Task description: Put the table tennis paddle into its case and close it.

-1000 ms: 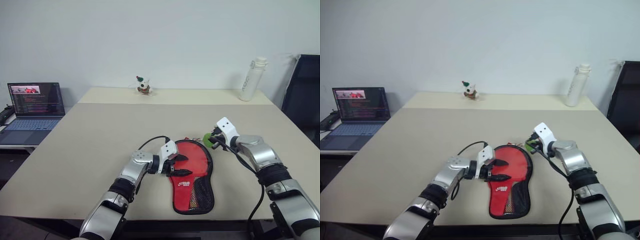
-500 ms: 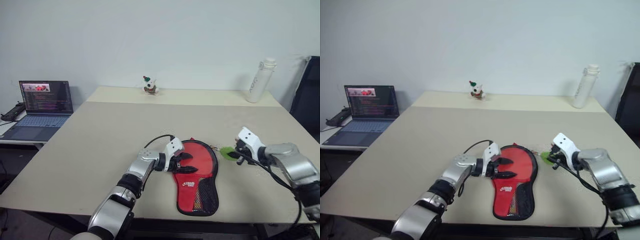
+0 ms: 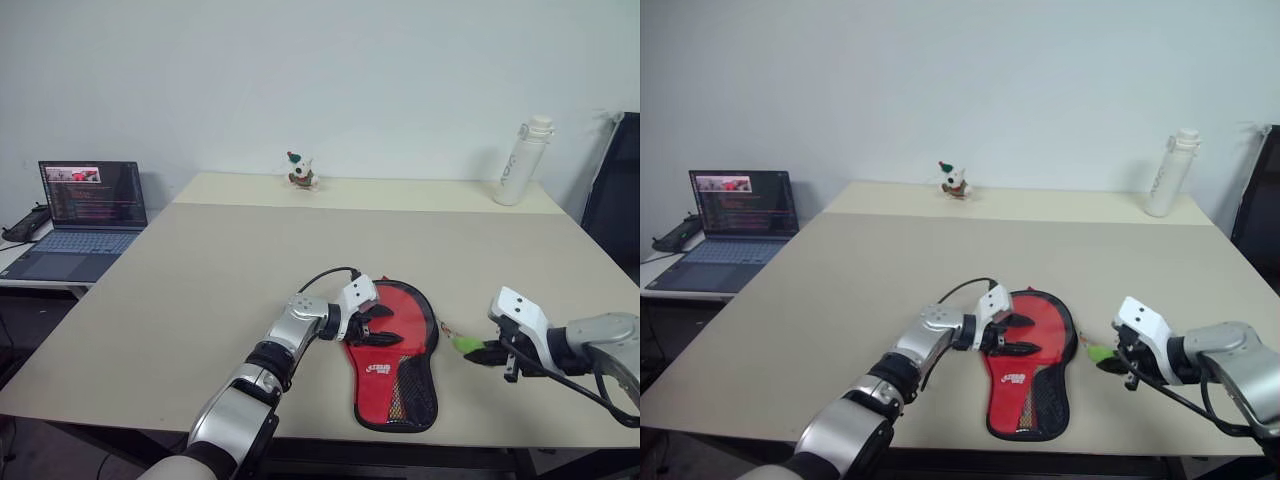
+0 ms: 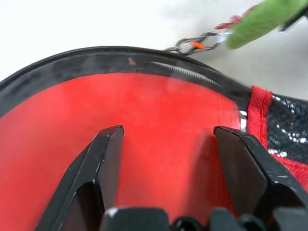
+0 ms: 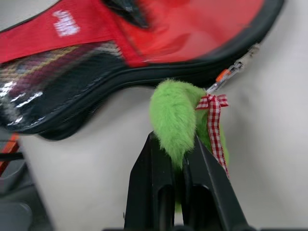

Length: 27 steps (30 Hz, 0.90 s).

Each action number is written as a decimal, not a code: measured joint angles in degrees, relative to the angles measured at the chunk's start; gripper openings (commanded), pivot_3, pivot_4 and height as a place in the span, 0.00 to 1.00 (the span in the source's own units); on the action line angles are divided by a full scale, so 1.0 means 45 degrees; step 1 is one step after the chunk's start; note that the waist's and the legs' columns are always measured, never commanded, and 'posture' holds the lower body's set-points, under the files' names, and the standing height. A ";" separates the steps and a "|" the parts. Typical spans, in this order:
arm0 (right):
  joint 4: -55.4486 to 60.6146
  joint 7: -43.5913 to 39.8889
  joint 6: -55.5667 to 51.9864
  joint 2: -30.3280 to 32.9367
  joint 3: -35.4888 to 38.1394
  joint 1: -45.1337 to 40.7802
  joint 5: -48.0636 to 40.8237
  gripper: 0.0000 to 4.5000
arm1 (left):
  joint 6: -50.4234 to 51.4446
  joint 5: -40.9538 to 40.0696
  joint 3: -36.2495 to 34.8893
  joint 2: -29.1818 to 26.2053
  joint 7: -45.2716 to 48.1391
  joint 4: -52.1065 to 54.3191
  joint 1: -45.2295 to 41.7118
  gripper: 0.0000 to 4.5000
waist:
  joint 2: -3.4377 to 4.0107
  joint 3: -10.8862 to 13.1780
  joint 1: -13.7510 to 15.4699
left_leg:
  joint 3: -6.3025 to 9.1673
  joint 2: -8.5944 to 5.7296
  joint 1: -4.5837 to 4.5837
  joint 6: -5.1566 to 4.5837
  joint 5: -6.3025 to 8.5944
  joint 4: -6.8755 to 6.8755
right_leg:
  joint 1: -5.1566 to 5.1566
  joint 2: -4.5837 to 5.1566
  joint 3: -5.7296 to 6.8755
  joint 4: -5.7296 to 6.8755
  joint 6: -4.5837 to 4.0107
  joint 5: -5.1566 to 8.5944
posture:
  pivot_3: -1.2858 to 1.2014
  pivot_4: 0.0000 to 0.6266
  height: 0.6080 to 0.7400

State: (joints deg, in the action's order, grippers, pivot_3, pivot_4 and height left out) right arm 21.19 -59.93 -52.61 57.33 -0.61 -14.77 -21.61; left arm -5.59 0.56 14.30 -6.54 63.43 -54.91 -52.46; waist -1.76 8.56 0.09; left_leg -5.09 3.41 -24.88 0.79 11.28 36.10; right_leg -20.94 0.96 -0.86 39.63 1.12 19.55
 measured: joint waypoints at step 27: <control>0.7265 -0.0329 -0.0815 0.1500 0.2739 0.8141 -0.3885 0.01 | -0.0861 0.0384 -0.0001 0.0549 -0.0732 -0.1161 -0.0420 0.72 | -0.0011 -0.0010 0.0112 | 0.0152 -0.0054 0.0034 -0.0044 0.0034 0.0002 | 0.0191 0.0016 0.0134 -0.0148 0.0085 0.0047 | 0.52 0.24 1.00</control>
State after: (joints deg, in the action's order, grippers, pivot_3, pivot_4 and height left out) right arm 53.89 -61.41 -56.28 64.08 11.71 21.87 -39.09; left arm -9.46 2.29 14.30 -4.07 60.13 -60.14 -54.35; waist -1.81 8.52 0.59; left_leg -4.41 3.17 -24.72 0.60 11.43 36.11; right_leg -20.08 1.04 -0.25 38.97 1.51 19.76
